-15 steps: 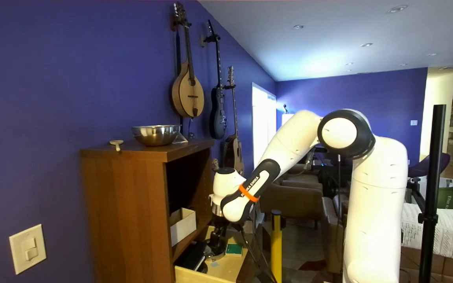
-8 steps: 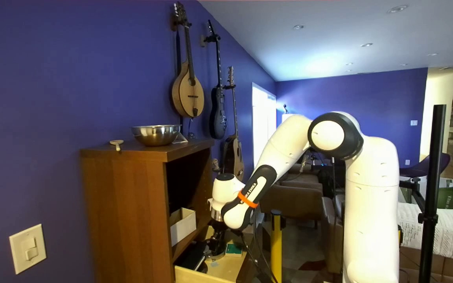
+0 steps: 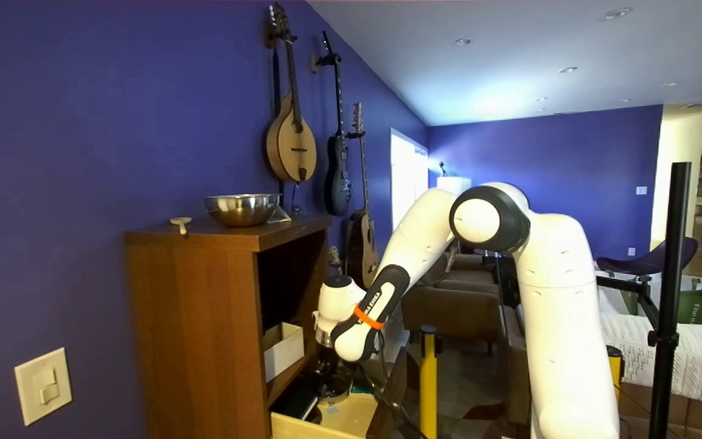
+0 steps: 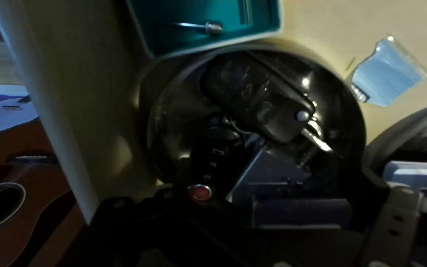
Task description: Pick up the object from the silver bowl in the drawer and put it on the first shelf above the chest of drawers
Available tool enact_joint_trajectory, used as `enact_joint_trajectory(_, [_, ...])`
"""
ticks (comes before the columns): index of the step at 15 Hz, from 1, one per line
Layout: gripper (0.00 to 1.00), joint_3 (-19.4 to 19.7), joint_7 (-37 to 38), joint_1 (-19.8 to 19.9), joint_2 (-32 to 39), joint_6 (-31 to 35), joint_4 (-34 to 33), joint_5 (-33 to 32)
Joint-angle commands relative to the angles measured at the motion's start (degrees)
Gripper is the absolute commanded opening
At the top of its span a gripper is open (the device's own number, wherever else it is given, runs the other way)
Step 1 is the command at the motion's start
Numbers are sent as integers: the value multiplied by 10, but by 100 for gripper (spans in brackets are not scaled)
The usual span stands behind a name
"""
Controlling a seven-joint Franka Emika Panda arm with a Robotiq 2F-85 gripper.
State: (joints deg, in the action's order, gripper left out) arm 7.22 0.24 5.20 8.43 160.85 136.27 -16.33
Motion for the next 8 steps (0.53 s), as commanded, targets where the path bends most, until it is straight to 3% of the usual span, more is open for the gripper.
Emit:
enact_joint_trajectory(1, [100, 1, -17, -1, 14, -24, -16, 13])
enact_joint_trajectory(6, [100, 6, -9, 1, 4, -46, -14, 17])
enact_joint_trajectory(8, [100, 10, -17, 5, -2, -83, -18, 16])
